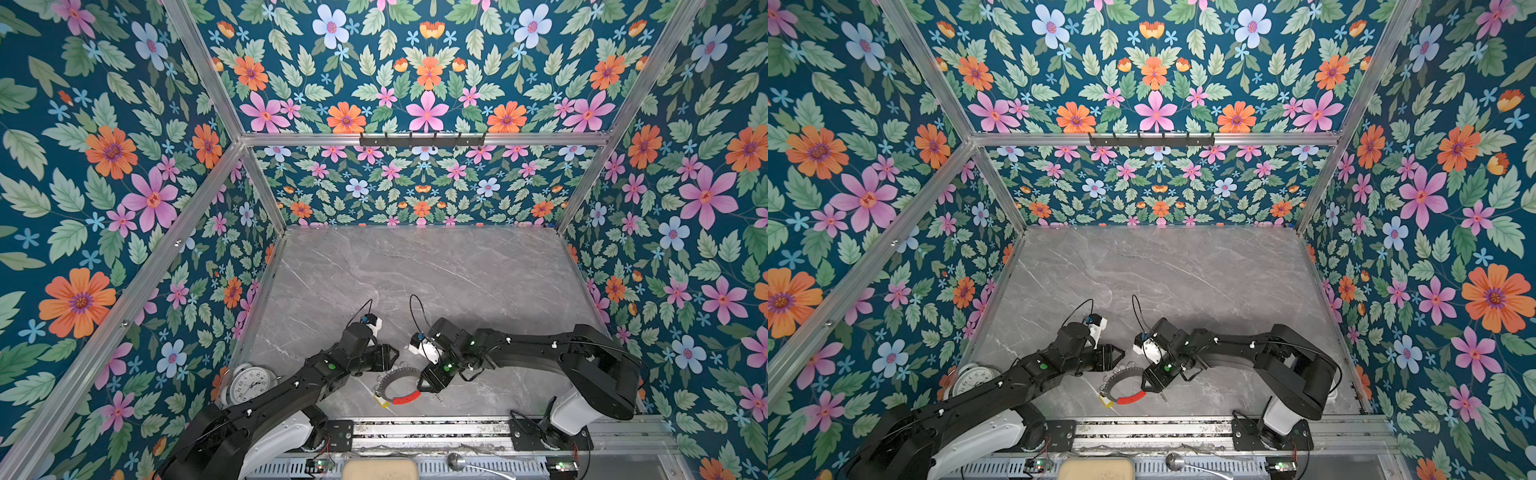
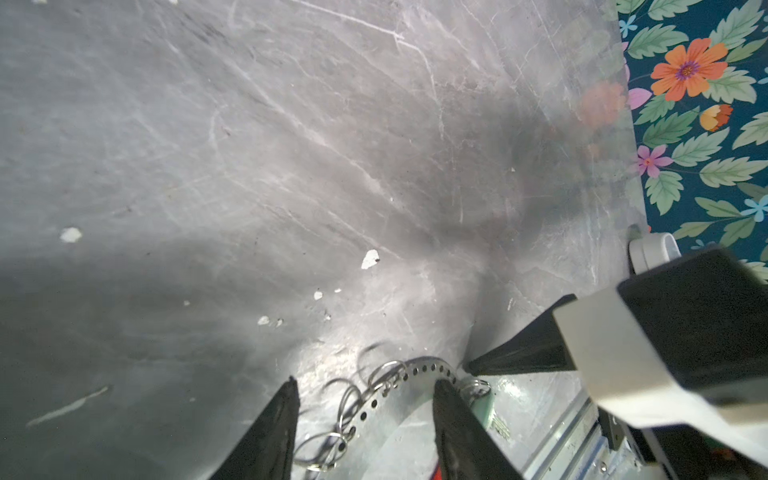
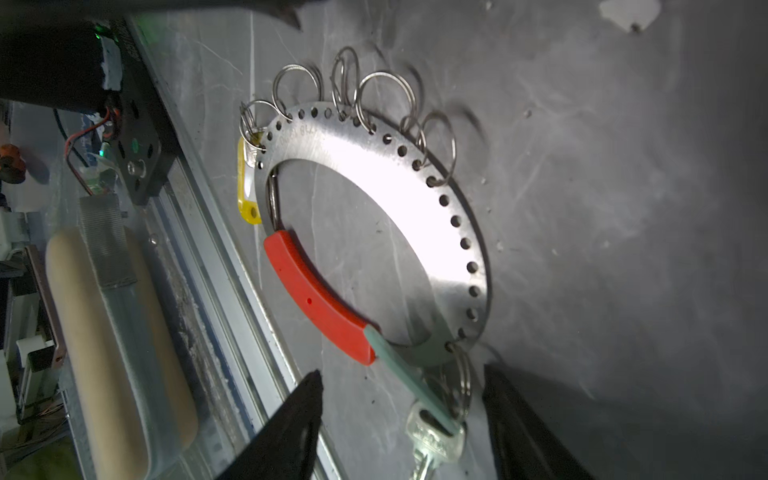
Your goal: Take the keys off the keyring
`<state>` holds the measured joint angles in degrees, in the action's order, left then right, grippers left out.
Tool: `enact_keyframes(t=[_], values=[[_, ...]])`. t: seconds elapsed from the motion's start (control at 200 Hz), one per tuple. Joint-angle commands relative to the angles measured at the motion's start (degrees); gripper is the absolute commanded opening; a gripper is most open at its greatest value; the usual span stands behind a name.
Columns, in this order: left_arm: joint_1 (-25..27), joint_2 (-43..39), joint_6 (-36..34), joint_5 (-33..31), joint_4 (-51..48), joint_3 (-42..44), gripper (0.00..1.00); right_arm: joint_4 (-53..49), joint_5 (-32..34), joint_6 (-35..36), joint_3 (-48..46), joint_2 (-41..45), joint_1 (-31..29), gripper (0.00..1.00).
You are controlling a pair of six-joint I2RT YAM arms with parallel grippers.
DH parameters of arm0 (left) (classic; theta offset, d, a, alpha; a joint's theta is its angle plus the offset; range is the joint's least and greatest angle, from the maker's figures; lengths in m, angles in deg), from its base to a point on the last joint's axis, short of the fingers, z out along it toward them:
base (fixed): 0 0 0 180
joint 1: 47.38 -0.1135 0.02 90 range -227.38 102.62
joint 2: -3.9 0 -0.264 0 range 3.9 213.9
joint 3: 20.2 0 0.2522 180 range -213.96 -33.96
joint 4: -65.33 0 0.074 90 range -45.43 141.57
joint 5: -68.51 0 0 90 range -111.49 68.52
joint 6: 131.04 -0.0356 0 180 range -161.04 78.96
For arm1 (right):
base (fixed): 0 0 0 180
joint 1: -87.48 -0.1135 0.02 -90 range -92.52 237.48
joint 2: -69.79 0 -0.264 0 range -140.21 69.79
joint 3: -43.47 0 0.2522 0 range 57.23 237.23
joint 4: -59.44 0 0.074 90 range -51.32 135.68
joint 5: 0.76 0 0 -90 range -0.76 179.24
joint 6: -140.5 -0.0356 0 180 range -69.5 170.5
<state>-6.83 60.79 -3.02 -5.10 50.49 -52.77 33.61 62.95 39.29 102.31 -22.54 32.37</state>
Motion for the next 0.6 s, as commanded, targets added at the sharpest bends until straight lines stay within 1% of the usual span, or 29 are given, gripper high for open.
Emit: enact_keyframes(t=[0.0,0.345,0.435,0.53,0.595], values=[[0.2,0.1,-0.7,0.0,0.0,-0.6,0.54,0.0,0.8,1.9,-0.2,-0.1,-0.1,0.57],[0.4,1.2,-0.7,2.1,1.3,-1.0,0.53,3.0,-1.4,2.2,-0.7,-1.1,-0.1,0.27],[0.4,1.3,-0.9,2.6,1.4,-1.3,0.53,3.4,-1.5,2.0,-0.9,-0.5,-0.1,0.22],[0.5,1.4,-1.4,3.2,1.4,-1.7,0.53,3.8,-2.3,2.0,-1.2,0.3,-0.1,0.14],[0.5,1.5,-1.5,3.5,1.3,-1.9,0.53,4.2,-2.4,1.7,-1.5,0.8,0.0,0.11]])
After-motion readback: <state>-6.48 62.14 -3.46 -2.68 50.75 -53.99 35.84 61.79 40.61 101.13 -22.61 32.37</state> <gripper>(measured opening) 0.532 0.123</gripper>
